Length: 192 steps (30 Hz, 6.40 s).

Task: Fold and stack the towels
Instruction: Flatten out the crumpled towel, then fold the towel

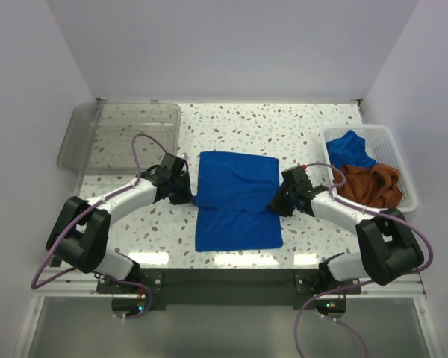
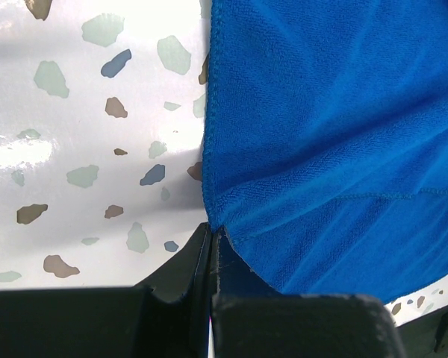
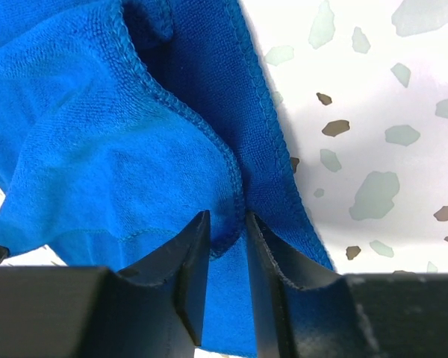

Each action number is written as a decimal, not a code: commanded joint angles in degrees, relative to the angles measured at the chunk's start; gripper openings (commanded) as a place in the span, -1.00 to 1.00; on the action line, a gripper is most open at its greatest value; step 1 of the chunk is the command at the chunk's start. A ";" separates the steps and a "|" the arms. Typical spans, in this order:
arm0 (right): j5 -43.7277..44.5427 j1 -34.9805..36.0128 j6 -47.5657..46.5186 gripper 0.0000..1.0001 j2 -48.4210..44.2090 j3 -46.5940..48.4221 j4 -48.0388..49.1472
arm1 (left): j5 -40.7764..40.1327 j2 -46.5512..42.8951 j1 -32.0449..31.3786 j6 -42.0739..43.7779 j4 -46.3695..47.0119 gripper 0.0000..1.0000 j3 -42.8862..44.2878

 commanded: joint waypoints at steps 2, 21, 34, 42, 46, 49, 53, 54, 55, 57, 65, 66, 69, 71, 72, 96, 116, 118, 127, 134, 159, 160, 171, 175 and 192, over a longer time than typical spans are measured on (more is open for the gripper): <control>-1.45 0.30 0.76 -0.41 0.14 2.16 -0.90 | 0.53 -1.76 0.20 -0.29 1.61 -1.00 -0.18; -3.20 1.26 3.40 -0.17 1.81 3.22 -2.31 | 0.35 -1.85 0.20 -0.21 1.79 -1.00 -0.45; -0.22 1.18 2.35 -0.98 0.15 5.22 -5.81 | -0.35 -1.76 0.29 -0.03 1.18 -1.00 0.95; 4.00 -4.34 -5.46 -1.00 -1.61 15.15 -11.27 | -2.99 2.18 0.55 1.37 -2.24 -1.00 12.54; 4.09 -9.10 -9.69 -1.00 1.10 23.14 -11.10 | -4.04 7.37 2.13 2.52 -4.62 -1.00 27.71; 4.70 -11.74 -13.38 -1.00 5.23 32.96 -9.88 | -4.66 12.64 3.54 3.04 -5.24 -1.00 39.13; 4.01 -14.12 -18.03 -1.00 12.61 44.82 -8.12 | -4.66 22.46 5.38 3.83 -6.56 -1.00 54.10; 3.83 -14.64 -19.70 -1.00 15.41 47.22 -7.76 | -4.57 24.15 5.73 4.01 -6.38 -1.00 56.66; 3.57 -14.99 -20.50 -1.00 17.09 51.51 -6.72 | -4.31 25.73 6.09 4.27 -6.03 -1.00 61.21; 3.65 -15.52 -22.78 -1.00 19.73 55.66 -5.48 | -3.26 29.95 7.40 4.28 -4.03 -1.00 64.75; 1.45 -16.40 -29.20 -1.00 33.08 70.96 4.80 | 2.28 36.73 11.71 3.04 12.67 -1.00 68.28; 1.45 -16.49 -30.34 -1.00 34.32 72.28 5.77 | 2.54 37.26 11.98 3.22 15.82 -1.00 68.46; 0.05 -16.40 -33.15 -1.00 39.07 77.73 8.58 | 3.51 39.54 13.12 4.01 19.72 -1.00 70.73; -0.39 -16.58 -34.39 -1.00 41.35 82.47 9.38 | 4.21 41.64 14.26 4.10 22.07 -1.00 72.32; -0.83 -16.67 -35.18 -1.00 43.80 84.06 9.47 | 4.48 42.44 14.61 4.01 22.27 -1.00 74.15; -9.97 -16.84 -32.02 -1.00 35.40 73.80 -1.33 | 13.00 36.22 17.16 -1.87 8.57 -1.00 62.77; -13.31 -16.58 -29.65 -1.00 8.60 34.78 -15.23 | 5.98 5.98 8.20 -4.25 -1.73 -1.00 21.98; -12.70 -16.58 -29.73 -1.00 7.45 32.05 -15.32 | 5.28 4.23 8.11 -4.51 -1.90 -1.00 20.39; -11.99 -16.49 -30.35 -1.00 3.58 34.06 -19.01 | 3.69 0.71 8.11 -3.11 -6.46 -1.00 21.87; -16.03 -16.05 -29.21 -1.00 -3.54 28.36 -20.86 | 3.78 -4.74 7.41 -3.02 -10.25 -1.00 17.24; -14.63 -13.77 -25.51 -1.00 -0.47 3.03 -12.50 | 7.12 -8.35 0.29 -11.19 4.26 -1.00 -13.28; -14.37 -13.77 -25.78 -1.00 -1.25 3.56 -13.03 | 6.51 -8.61 0.29 -11.11 3.12 -1.00 -12.15; -10.59 -13.77 -27.89 -1.00 -9.69 14.02 -24.97 | 2.02 -16.87 -0.50 -10.58 -12.16 -1.00 0.25; -12.08 -13.77 -27.54 -1.00 -11.54 13.06 -26.65 | 2.37 -19.77 -2.08 -12.07 -14.82 -1.00 -1.14; -10.76 -13.42 -25.60 -1.00 -3.73 -0.30 -16.99 | 1.14 -15.74 -13.16 -18.75 -5.42 -1.00 -17.85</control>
